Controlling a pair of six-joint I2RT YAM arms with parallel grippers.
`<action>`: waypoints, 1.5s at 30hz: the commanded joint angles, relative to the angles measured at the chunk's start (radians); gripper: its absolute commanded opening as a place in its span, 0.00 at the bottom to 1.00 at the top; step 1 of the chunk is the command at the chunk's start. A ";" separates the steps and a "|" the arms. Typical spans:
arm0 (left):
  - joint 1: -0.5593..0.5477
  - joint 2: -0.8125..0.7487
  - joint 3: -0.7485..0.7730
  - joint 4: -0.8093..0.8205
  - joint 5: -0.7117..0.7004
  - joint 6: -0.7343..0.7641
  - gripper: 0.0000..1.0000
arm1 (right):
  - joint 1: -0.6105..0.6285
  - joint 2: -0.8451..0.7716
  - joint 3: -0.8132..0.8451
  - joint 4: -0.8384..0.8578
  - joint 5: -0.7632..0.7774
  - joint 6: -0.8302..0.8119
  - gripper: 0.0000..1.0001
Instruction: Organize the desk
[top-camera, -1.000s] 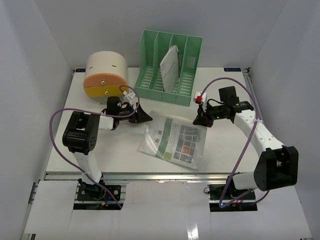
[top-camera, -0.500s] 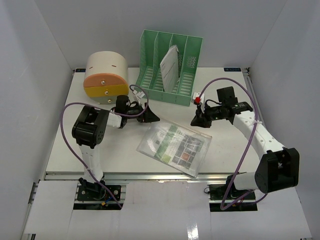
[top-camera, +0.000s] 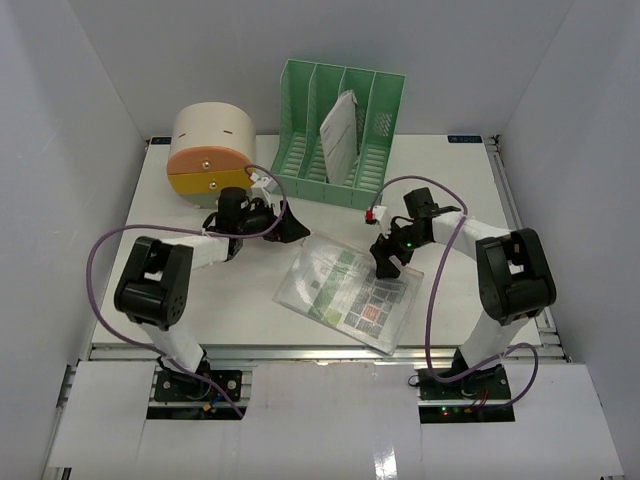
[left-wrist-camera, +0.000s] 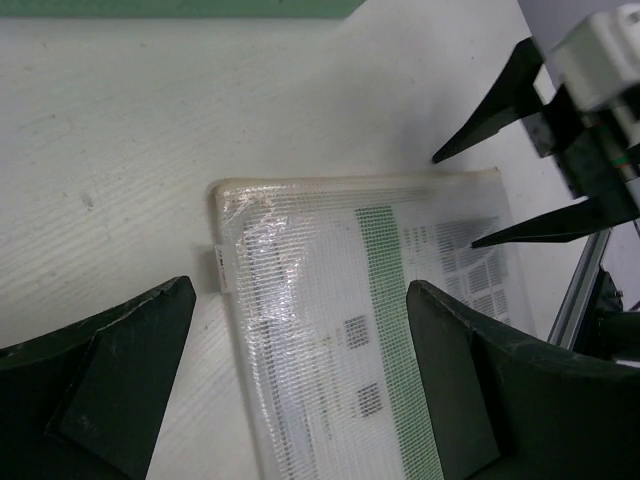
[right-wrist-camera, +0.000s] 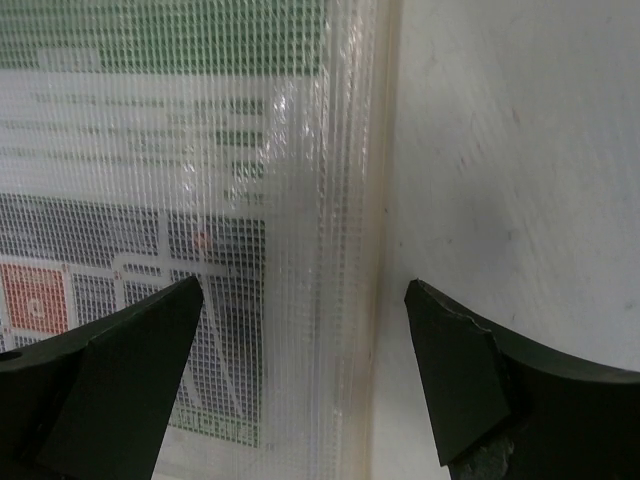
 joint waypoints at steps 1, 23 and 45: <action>0.002 -0.231 -0.063 -0.036 -0.116 0.015 0.98 | 0.051 0.054 0.077 0.076 0.076 0.027 0.90; 0.035 -0.720 -0.500 -0.022 -0.198 -0.230 0.98 | 0.186 0.156 0.072 0.063 0.105 0.035 0.08; 0.034 -0.125 -0.278 0.479 0.357 -0.191 0.85 | 0.175 -0.259 0.020 0.073 -0.238 -0.100 0.08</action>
